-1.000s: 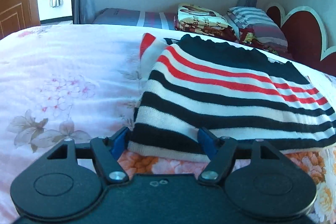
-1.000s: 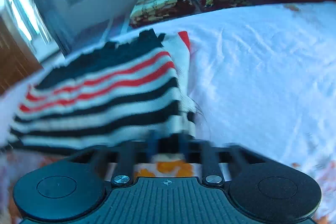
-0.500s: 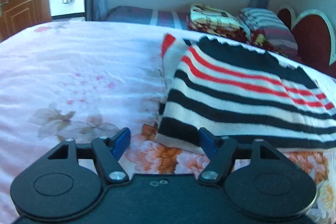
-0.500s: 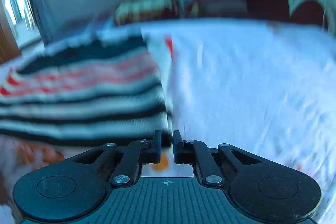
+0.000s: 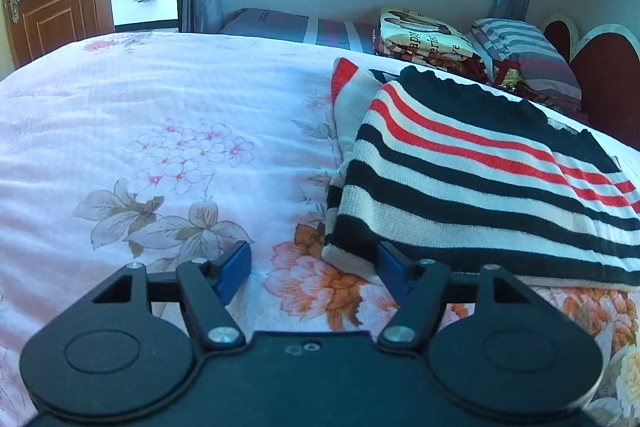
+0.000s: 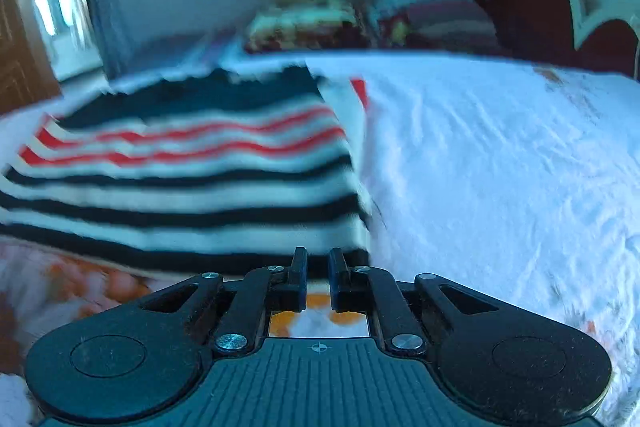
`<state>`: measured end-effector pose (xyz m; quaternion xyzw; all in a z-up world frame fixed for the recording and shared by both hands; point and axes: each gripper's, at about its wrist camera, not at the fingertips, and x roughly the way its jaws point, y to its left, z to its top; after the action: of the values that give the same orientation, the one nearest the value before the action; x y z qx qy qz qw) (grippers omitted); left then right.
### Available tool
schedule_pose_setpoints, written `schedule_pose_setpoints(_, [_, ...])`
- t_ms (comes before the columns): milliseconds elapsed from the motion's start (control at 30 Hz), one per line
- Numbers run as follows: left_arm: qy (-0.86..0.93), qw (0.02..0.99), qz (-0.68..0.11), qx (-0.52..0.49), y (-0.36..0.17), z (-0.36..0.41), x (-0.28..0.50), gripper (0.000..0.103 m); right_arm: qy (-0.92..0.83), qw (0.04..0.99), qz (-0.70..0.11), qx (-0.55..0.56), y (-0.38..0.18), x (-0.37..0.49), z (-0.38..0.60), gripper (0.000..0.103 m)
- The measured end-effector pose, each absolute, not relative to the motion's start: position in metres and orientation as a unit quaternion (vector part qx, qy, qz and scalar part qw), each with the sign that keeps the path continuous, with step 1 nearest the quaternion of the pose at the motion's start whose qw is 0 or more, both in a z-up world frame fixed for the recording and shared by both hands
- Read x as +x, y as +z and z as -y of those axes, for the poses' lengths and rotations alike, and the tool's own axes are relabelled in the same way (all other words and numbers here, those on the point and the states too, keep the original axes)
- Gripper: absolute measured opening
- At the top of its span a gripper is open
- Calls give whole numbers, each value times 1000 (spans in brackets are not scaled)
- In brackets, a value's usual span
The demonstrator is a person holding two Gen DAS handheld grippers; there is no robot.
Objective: Fold small clothes
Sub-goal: 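Move the left tool to the side edge of the folded sweater, then grasp the side edge with the left tool and fold it lengthwise over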
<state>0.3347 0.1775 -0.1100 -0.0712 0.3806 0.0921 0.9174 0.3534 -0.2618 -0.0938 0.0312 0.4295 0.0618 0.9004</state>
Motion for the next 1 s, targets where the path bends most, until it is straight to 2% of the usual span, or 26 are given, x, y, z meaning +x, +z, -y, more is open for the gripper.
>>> schedule_pose_setpoints(333, [91,916,-384,-66,-110,-176,335,70,75,900,-428,29,-97,351,265,8])
schedule_pose_setpoints(467, [55,910,-404,-70,-105,-187,339,74,67,901,-428,39,-88,355,268,8])
schedule_pose_setpoints(567, [38,920,-369,-128,-84,-200,313,69,77,922,-373,74,-63,338,279,9])
schedule_pose_setpoints(633, [11,912,-357,-202,-84,-206,298,53,92,917,-378,87,-59,335,279,8])
schedule_pose_setpoints(667, [-9,902,-361,-237,-89,-204,298,50,96,917,-378,84,-58,334,275,8])
schedule_pose_setpoints(800, [-11,878,-364,-310,-122,-189,310,50,136,908,-378,118,-55,339,258,8])
schedule_pose_setpoints(900, [-6,870,-315,-380,-136,-192,321,53,162,903,-376,131,-52,352,237,8])
schedule_pose_setpoints(1000, [2,854,-282,-438,-148,-203,334,47,181,899,-378,129,-55,374,211,8])
